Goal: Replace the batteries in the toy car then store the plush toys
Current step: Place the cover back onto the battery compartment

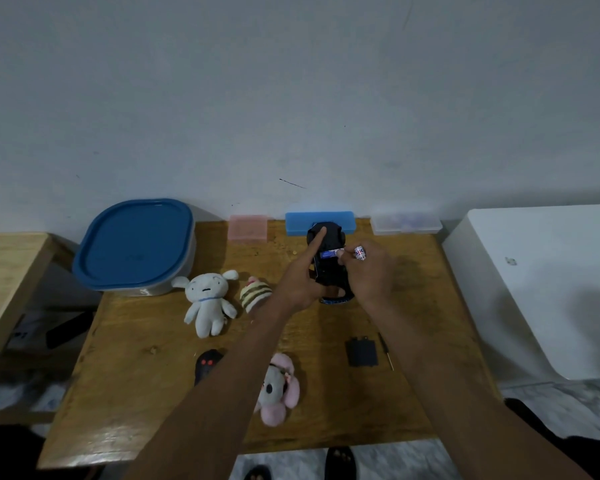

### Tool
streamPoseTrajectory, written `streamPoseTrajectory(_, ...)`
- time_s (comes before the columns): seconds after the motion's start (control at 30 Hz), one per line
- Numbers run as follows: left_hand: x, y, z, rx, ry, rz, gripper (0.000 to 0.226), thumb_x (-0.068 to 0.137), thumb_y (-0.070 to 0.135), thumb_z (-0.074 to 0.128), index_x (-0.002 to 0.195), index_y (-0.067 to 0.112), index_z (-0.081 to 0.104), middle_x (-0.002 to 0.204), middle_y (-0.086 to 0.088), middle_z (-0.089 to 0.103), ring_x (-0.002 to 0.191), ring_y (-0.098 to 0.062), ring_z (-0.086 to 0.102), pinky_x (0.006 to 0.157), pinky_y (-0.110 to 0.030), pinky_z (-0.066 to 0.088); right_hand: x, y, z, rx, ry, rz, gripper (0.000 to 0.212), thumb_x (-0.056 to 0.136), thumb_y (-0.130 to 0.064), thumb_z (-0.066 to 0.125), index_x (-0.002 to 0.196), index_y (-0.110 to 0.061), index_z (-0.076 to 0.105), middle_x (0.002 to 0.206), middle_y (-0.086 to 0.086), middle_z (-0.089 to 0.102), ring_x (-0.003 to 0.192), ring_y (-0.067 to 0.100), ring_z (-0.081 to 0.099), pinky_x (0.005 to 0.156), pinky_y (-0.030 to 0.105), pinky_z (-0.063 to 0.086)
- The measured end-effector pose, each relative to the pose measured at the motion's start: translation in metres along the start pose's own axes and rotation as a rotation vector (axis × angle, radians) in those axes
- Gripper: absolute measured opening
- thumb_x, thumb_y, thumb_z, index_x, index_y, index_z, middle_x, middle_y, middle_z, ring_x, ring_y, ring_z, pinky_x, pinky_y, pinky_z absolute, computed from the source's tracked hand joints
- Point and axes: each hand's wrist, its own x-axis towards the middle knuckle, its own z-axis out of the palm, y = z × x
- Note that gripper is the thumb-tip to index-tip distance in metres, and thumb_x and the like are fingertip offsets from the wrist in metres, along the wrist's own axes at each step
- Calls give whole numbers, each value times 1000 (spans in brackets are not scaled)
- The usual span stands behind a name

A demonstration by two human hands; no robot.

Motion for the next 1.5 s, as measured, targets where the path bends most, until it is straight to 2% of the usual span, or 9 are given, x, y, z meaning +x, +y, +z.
streamPoseTrajectory(0.37, -1, -2, 1, 2, 26, 49, 117, 71, 7, 90, 159, 37, 19, 155, 2, 41, 127, -18, 52, 85, -9, 51, -3, -3, 0, -105, 23, -84, 14, 92, -28, 70, 89, -15, 73, 79, 2, 68, 69, 16, 64, 57, 29, 53)
streamPoseTrajectory(0.53, -2, -2, 0, -12, 49, 65, 117, 71, 9, 90, 158, 40, 19, 154, 8, 41, 133, -19, 49, 104, -34, 51, 2, -6, -2, -124, -13, -140, 14, 92, -27, 69, 87, -14, 72, 78, 1, 69, 70, 16, 65, 59, 34, 56)
streamPoseTrajectory(0.67, -2, -3, -1, -25, 69, 71, 116, 70, 7, 90, 158, 39, 20, 143, 17, 44, 126, -9, 51, 94, -14, 50, 5, -10, -4, -102, -34, -149, 15, 91, -25, 69, 84, -13, 72, 76, 3, 69, 68, 18, 65, 59, 37, 56)
streamPoseTrajectory(0.8, -2, 0, -3, -28, 69, 54, 116, 70, 7, 90, 158, 39, 20, 143, 12, 48, 123, -12, 53, 99, -26, 53, 12, -14, -7, -161, -118, -111, 16, 91, -30, 69, 87, -15, 67, 80, 1, 67, 70, 16, 63, 55, 28, 49)
streamPoseTrajectory(0.9, -1, 1, -3, -40, 69, 31, 116, 71, 7, 89, 158, 40, 20, 152, 1, 45, 130, -20, 51, 100, -29, 53, 16, -17, -10, -49, -189, -5, 25, 87, -37, 72, 81, -14, 62, 74, 0, 63, 64, 13, 61, 52, 23, 41)
streamPoseTrajectory(1.03, -1, 0, -3, -31, 57, 1, 117, 70, 8, 90, 158, 42, 20, 142, 9, 49, 124, -22, 56, 99, -37, 55, 12, -17, -16, 68, -250, 23, 24, 99, -29, 48, 85, -12, 55, 83, 6, 58, 72, 18, 57, 59, 26, 43)
streamPoseTrajectory(1.13, -3, -2, -4, -39, 59, -6, 118, 70, 6, 90, 159, 38, 20, 137, 14, 48, 122, -16, 54, 97, -28, 55, 9, -16, -21, -2, -271, 10, 30, 106, -25, 30, 80, -18, 43, 78, 3, 47, 72, 19, 45, 59, 29, 36)
streamPoseTrajectory(1.33, -6, -6, -2, -54, 46, -12, 116, 70, 6, 90, 159, 37, 22, 153, 0, 44, 127, -19, 54, 89, -17, 55, 9, -18, -32, 112, -292, -34, 15, 96, -27, 64, 106, -18, 70, 101, -5, 66, 90, -1, 58, 67, 15, 39)
streamPoseTrajectory(1.5, -9, -6, 0, -66, 25, -28, 116, 68, 11, 92, 157, 44, 24, 153, 1, 46, 127, -23, 57, 95, -37, 58, 8, -15, -34, 48, -214, -96, 25, 94, -23, 69, 117, -16, 73, 107, 0, 71, 94, 8, 62, 69, 8, 39)
